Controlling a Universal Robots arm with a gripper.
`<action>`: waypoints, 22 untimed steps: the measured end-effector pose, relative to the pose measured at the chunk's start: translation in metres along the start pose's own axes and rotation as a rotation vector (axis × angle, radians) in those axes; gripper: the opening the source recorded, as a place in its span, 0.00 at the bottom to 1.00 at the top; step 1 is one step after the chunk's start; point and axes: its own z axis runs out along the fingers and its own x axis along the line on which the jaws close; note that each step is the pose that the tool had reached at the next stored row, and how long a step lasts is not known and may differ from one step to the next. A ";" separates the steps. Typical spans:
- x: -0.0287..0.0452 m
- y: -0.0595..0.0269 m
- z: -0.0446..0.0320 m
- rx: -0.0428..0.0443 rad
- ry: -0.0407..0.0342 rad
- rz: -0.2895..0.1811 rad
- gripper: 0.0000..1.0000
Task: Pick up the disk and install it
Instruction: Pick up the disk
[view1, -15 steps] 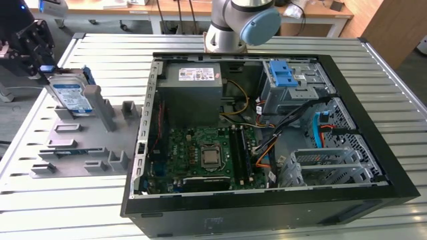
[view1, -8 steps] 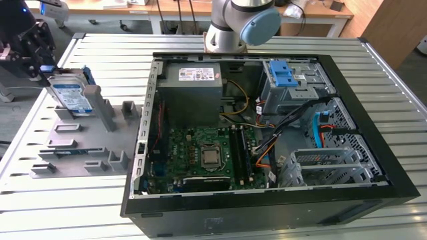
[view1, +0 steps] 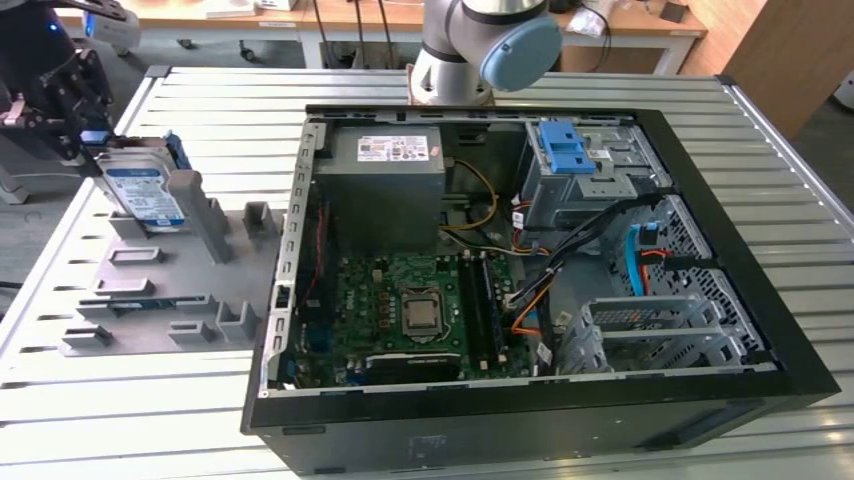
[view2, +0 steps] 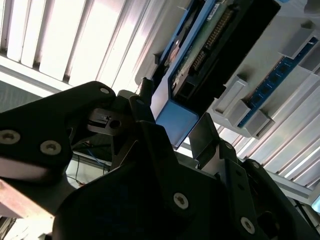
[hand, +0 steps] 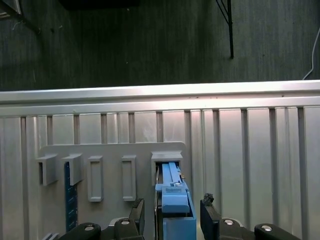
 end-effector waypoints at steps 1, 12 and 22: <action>0.0000 0.0000 0.0011 -0.0007 0.0001 0.000 0.56; -0.0001 0.0000 0.0057 -0.0008 0.0000 0.000 0.55; -0.0001 0.0000 0.0058 -0.0008 0.0000 0.000 0.38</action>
